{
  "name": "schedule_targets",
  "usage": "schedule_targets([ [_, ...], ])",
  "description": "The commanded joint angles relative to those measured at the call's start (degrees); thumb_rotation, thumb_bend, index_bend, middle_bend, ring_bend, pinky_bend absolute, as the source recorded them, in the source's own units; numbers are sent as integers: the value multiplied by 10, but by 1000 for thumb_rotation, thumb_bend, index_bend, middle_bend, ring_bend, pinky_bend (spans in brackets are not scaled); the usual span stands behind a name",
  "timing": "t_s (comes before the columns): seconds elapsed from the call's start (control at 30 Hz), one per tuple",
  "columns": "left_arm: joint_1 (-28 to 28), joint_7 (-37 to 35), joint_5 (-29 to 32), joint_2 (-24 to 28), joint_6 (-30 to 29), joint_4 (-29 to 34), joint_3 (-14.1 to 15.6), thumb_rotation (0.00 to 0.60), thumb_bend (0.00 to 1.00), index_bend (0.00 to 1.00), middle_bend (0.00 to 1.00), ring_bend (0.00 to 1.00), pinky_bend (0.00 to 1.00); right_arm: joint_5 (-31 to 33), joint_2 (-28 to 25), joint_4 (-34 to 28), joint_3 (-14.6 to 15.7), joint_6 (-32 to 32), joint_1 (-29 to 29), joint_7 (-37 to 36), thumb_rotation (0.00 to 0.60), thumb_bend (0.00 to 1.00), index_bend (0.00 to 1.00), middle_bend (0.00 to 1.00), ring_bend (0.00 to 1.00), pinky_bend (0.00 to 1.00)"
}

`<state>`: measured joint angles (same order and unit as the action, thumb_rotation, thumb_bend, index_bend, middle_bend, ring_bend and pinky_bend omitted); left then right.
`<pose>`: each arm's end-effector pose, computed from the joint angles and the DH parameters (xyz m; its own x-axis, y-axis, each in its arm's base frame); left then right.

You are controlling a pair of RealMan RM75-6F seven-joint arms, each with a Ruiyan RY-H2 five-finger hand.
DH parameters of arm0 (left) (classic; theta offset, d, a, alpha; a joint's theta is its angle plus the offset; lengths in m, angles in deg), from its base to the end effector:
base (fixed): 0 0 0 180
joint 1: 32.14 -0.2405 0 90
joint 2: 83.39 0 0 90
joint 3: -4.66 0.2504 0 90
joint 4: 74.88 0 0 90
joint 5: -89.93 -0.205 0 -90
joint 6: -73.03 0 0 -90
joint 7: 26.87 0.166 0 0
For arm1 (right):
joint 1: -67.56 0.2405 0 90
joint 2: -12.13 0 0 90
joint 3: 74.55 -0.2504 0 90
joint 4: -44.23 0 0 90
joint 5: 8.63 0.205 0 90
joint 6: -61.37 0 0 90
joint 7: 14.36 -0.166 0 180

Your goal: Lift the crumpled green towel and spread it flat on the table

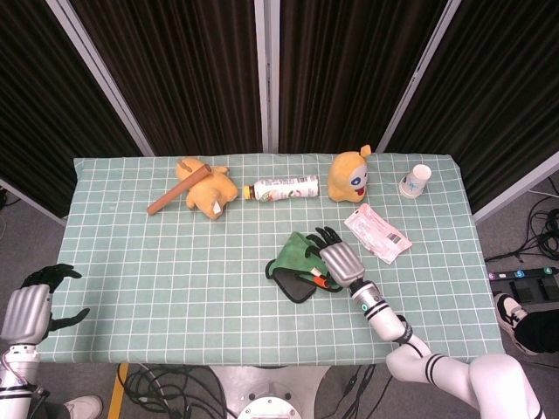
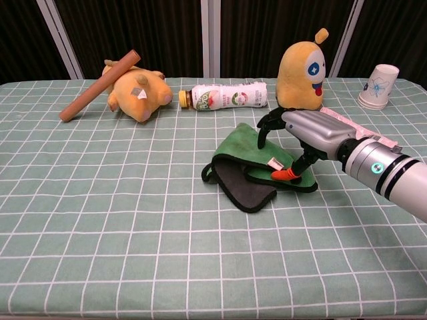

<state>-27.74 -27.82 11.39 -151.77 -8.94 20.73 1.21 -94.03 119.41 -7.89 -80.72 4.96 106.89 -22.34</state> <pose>-0.3090 0.1990 0.1318 0.2381 0.0562 0.9696 0.9625 0.1203 -0.2433 -0.1751 -0.3523 -0.0924 0.3654 -0.2822 0.8870 -0.8703 -0.4416 0.2181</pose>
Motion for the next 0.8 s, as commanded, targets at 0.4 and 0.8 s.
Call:
schedule_targets([
  [0.4,4,-8,0,1,5,-2,-4,600,142,414,365,250,237,-13,11,29,-5,-17,20,-23,600,348,522,213,6,1],
  [0.8,36,-40,-11,-9,33,-14,-22,600,139,413,365,250,236,12,2,7,-40,-10,46,-6,600,410,680,270,13,2],
])
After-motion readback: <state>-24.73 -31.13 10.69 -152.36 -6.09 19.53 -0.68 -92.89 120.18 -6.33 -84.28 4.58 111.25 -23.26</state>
